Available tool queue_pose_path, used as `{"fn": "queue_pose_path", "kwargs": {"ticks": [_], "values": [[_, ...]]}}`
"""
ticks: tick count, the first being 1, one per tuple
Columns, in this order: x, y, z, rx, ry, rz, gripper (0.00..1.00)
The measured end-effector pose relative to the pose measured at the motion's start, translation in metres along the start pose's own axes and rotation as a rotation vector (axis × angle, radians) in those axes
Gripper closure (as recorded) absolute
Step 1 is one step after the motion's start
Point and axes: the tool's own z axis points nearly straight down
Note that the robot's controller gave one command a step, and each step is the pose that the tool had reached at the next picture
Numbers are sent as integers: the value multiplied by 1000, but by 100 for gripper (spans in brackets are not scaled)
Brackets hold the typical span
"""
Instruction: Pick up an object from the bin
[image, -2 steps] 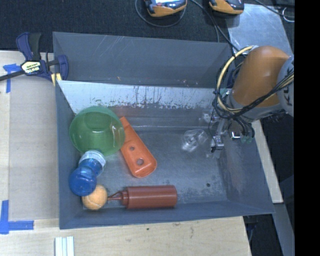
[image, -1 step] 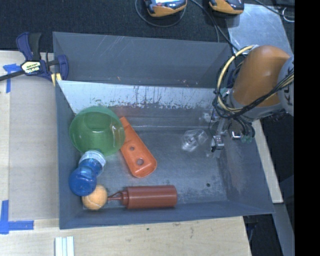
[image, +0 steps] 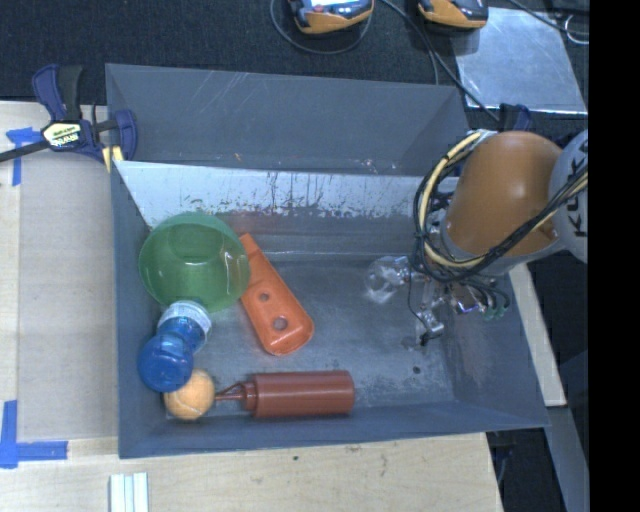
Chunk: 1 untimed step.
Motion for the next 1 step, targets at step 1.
{"fn": "queue_pose_path", "kwargs": {"ticks": [1], "values": [[-55,0,-75,3,-11,362,0]]}}
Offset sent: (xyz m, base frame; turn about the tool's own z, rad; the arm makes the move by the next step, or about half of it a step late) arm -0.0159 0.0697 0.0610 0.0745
